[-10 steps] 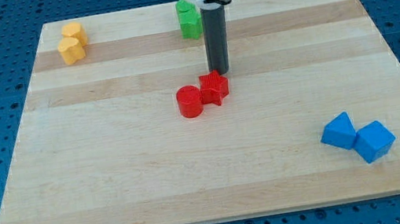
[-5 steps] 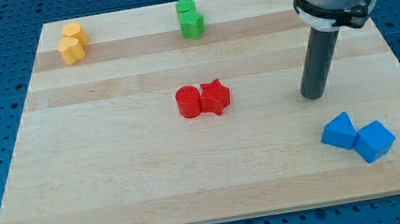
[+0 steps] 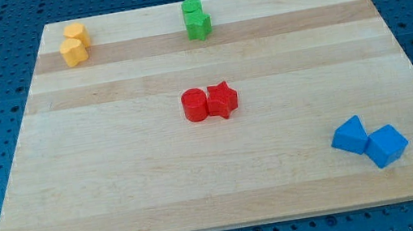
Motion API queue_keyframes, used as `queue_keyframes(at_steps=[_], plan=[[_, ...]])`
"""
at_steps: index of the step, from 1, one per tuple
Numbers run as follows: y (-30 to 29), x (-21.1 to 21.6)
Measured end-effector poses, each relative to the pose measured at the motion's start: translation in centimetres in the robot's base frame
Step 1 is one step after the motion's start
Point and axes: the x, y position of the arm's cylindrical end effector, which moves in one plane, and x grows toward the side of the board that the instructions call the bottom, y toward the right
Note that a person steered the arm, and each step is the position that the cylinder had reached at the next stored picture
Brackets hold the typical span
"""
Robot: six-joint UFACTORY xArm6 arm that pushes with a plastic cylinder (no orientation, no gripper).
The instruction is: Place blue cube in between green star and blue triangle
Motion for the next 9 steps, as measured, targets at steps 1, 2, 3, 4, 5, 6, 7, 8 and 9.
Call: queue_keyframes(at_steps=[1, 2, 3, 4, 5, 6, 7, 8, 9], plan=[[-2.0, 5.2], [-2.0, 5.2], [-7.3, 5.4], [-7.9, 5.4], [-8.3, 5.3], [-10.3, 0.7], [-12.5, -3.9], [-12.6, -3.9], [-11.4, -0.4]])
